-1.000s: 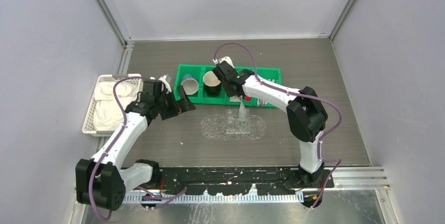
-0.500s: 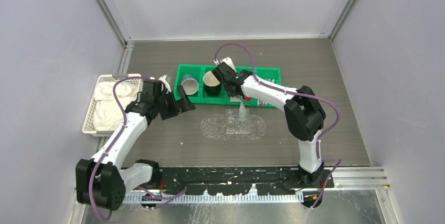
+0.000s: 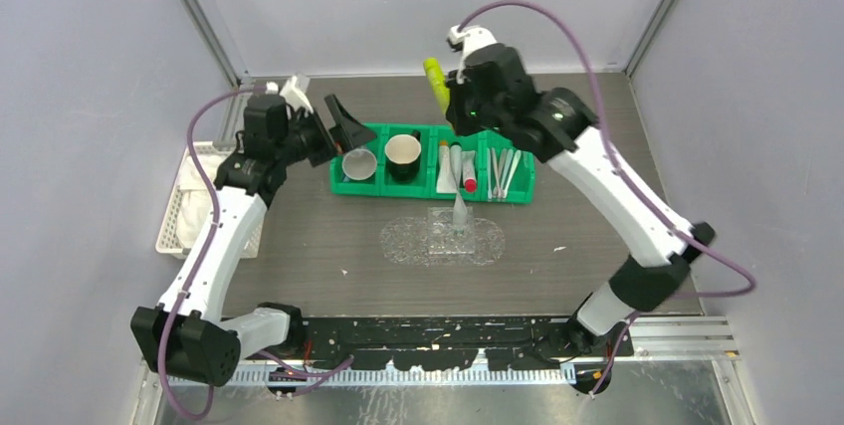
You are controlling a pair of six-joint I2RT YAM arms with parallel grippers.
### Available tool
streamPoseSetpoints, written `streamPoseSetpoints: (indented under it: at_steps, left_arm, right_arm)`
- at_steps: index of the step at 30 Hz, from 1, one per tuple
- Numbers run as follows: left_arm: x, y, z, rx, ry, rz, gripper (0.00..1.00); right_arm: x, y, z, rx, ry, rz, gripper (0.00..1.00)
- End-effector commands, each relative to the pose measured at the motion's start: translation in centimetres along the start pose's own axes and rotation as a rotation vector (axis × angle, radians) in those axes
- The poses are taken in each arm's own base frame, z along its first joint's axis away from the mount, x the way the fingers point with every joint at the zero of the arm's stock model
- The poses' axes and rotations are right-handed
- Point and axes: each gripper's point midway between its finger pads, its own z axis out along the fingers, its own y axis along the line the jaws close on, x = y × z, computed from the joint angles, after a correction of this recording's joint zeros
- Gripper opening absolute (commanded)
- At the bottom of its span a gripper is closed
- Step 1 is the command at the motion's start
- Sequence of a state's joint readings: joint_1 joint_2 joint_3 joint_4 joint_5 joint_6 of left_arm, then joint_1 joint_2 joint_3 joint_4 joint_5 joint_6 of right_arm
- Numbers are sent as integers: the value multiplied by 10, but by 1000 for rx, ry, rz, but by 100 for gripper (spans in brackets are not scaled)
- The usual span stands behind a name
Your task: Prepare toiletry sets of a toothbrush and toothpaste on the tray
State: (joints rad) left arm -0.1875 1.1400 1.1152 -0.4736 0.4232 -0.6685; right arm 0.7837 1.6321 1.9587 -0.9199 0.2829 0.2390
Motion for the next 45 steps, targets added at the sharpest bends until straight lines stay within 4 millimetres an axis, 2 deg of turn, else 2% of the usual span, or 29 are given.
streamPoseSetpoints:
  at_steps: [1, 4, 8, 11, 13, 15, 17, 21, 23, 29, 31, 38, 45]
  left_arm:
    - [-57, -64, -9, 196, -111, 4, 100]
    - [-87, -92, -11, 266, -162, -6, 100]
    - [-107, -126, -10, 376, -184, -40, 100]
    - [-109, -145, -6, 468, -175, -85, 100]
    - [-100, -156, -2, 484, -167, -60, 100]
    - [-85, -157, 3, 400, -151, 25, 100]
    - [-60, -144, 11, 294, -101, 103, 100]
    - [-23, -117, 22, 217, -40, 143, 100]
    - [-2, -101, 26, 155, -17, 165, 100]
    - [71, -71, 42, 48, 100, 239, 100]
    - [83, -64, 48, 31, 133, 238, 100]
    - [81, -59, 35, 7, 106, 247, 100]
    - [89, -53, 29, 7, 110, 234, 100]
  right_arm:
    - [20, 22, -59, -178, 84, 62, 1]
    - [40, 33, -71, -227, 107, 79, 1]
    - [74, 50, -71, -255, 152, 55, 1]
    - [89, 62, -63, -265, 176, 37, 1]
    - [95, 67, -57, -266, 191, 26, 1]
    - [97, 71, -53, -263, 198, 18, 1]
    - [94, 74, -52, -269, 194, 14, 1]
    - [77, 76, -59, -280, 168, 0, 1]
    - [60, 75, -66, -277, 130, -4, 1]
    - [9, 67, -86, -260, 6, -8, 1]
    - [1, 66, -86, -255, -10, -4, 1]
    - [4, 59, -81, -223, -19, 4, 1]
    - [-9, 44, -83, -202, -63, 39, 1]
